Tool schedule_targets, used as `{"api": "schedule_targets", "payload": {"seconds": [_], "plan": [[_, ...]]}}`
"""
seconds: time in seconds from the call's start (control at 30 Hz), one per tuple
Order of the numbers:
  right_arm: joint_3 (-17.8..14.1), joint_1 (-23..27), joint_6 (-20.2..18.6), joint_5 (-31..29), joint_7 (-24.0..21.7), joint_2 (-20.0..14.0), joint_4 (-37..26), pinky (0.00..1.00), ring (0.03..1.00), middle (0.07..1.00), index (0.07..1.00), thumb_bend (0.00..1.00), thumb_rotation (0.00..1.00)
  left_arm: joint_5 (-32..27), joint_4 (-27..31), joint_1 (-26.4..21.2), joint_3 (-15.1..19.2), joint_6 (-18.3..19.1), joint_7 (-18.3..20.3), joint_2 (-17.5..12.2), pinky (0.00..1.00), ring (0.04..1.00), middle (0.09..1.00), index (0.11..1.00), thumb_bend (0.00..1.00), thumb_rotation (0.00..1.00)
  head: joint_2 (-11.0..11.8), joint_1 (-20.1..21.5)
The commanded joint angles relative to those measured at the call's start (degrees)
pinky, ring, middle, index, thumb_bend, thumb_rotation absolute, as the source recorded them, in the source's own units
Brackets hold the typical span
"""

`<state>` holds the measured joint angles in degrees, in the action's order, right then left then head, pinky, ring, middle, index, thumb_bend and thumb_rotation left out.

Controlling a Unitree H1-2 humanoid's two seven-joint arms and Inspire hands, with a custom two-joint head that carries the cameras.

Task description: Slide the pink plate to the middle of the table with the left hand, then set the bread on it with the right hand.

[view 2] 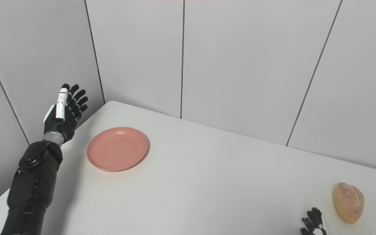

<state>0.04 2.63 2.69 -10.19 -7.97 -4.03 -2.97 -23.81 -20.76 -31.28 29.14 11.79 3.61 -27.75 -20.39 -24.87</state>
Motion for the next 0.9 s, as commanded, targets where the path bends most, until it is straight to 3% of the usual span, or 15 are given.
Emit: {"api": "schedule_targets", "payload": {"seconds": [0.0,0.4,0.87], "plan": [[-0.69,0.58,-0.59,-0.72,-0.17,-0.5,-2.48,1.0,1.0,1.0,1.0,0.18,1.0,-0.88,1.15,-1.64,0.44,-1.88,0.72,-2.23,0.99,0.951,0.943,0.935,0.39,1.0,-0.02,-0.01],[-0.96,0.95,0.21,-1.52,-0.64,-1.13,-1.37,1.0,1.0,1.0,1.0,0.2,1.0,-2.3,-0.64,-0.12,1.71,-2.46,1.28,-2.69,1.0,0.966,0.96,0.949,0.37,1.0,-0.26,-0.35],[-0.87,0.72,0.0,-1.12,-0.39,-1.16,-2.02,1.0,1.0,1.0,1.0,0.21,1.0,-3.16,-2.78,0.8,1.71,-2.79,1.0,-0.97,1.0,0.96,0.945,0.937,0.34,1.0,-0.84,-0.18]]}}
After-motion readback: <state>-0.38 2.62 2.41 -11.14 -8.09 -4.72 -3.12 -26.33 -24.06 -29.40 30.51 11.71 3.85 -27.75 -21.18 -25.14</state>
